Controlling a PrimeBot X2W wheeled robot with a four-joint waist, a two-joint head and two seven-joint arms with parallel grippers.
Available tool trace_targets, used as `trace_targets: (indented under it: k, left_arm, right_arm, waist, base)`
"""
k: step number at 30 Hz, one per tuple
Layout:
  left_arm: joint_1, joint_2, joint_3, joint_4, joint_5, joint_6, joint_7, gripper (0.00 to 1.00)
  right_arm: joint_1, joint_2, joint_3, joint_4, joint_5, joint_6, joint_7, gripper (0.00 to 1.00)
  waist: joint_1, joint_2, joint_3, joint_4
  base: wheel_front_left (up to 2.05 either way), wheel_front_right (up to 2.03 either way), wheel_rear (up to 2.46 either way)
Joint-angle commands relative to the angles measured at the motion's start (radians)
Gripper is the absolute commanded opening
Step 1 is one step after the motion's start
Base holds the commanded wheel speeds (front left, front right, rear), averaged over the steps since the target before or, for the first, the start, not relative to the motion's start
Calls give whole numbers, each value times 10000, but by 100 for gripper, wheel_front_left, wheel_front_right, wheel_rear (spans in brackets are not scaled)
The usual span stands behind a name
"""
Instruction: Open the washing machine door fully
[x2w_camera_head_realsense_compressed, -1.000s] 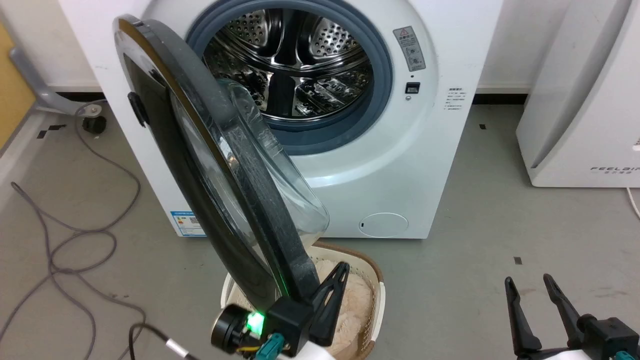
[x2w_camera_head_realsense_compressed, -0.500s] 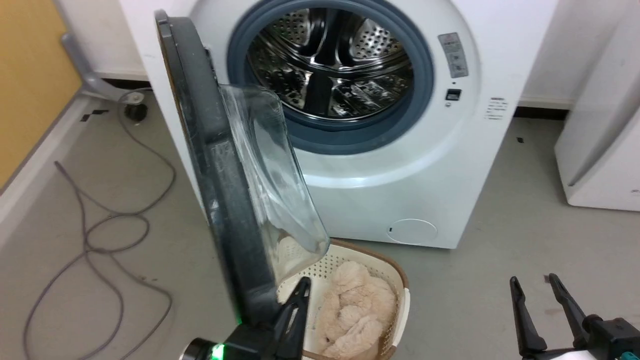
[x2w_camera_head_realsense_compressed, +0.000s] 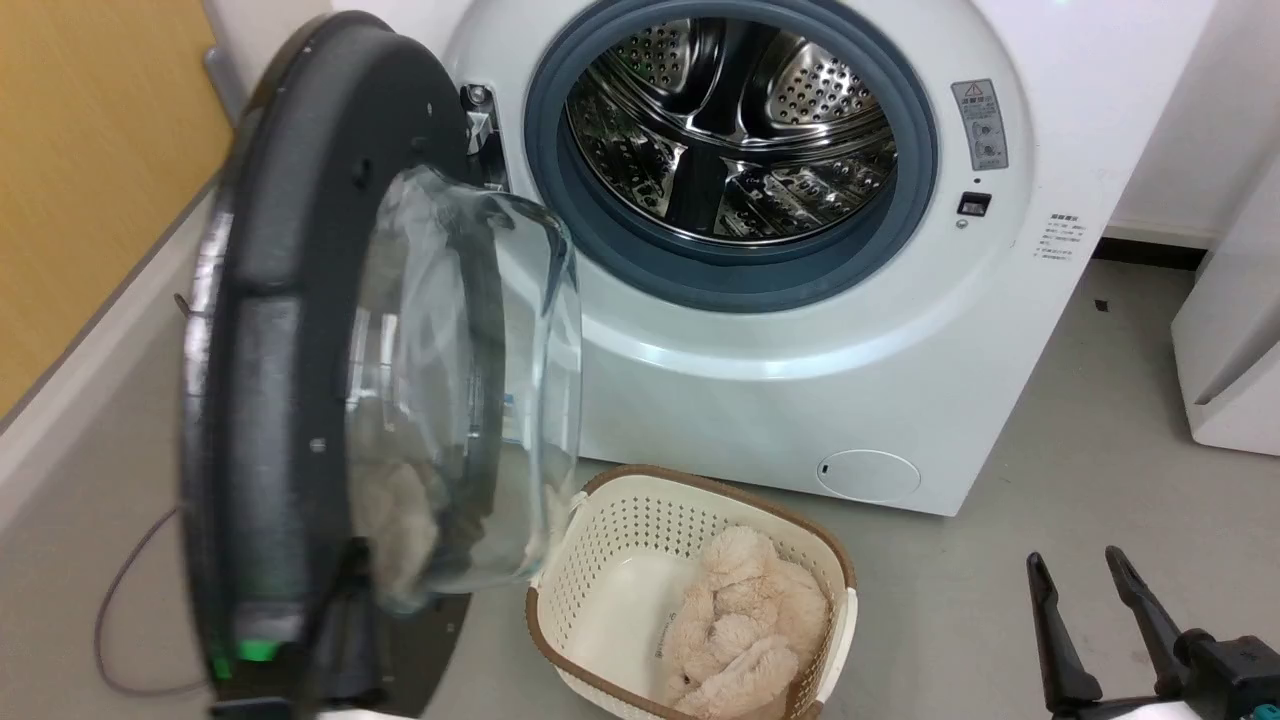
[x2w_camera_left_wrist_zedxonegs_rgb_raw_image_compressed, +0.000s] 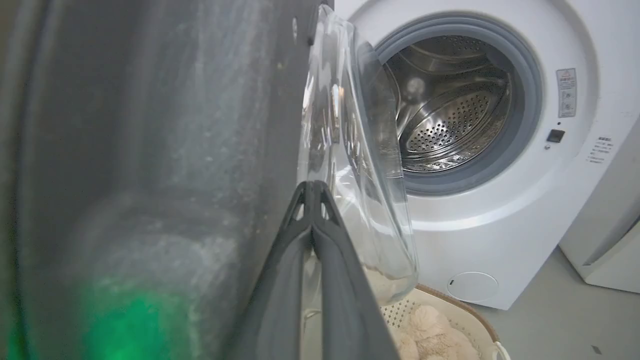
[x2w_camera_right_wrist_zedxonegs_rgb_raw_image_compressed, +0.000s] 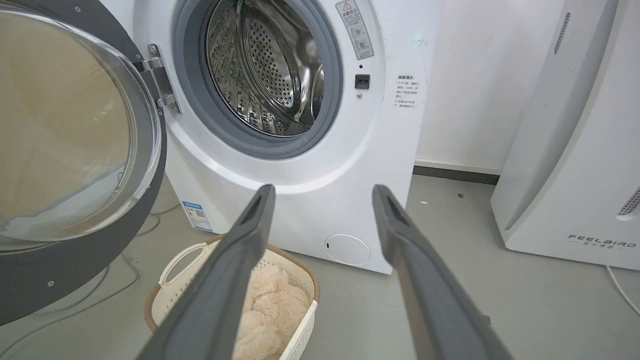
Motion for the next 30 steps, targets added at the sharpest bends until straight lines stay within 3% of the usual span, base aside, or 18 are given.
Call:
trace_targets:
  k: [1,9,18,23,30]
  left_arm:
    - [77,197,493,213,-219,115,-170,0]
    - [-521,670,2493,1674,-1440,-170,-804,0]
    - [-1299,1209,3779,3411,-1570,-672,-943,0]
    - [-1408,1035,4208,3702,-1286,-892,-947,0]
    - [-882,336,4594,3154,-697,-1020,-949,0]
  right_arm:
    - [116,24,4,-118,7,8,31,100]
    - [89,24,-19,-367,-89,8,123,100]
    - [104,24,-1,-498,-81,8,270,100]
    - [114,24,16,-530,-33,8,307,100]
    - [193,24,48,-503,-11,8,339,100]
  waist:
    - [0,0,14,36]
    - [0,0,63,77]
    - [0,0,98,40]
    - [0,0,137,-35]
    - [0,0,67,-186]
  base:
    - [0,0,0]
    - [0,0,0]
    - [0,0,0]
    - [0,0,0]
    - [0,0,0]
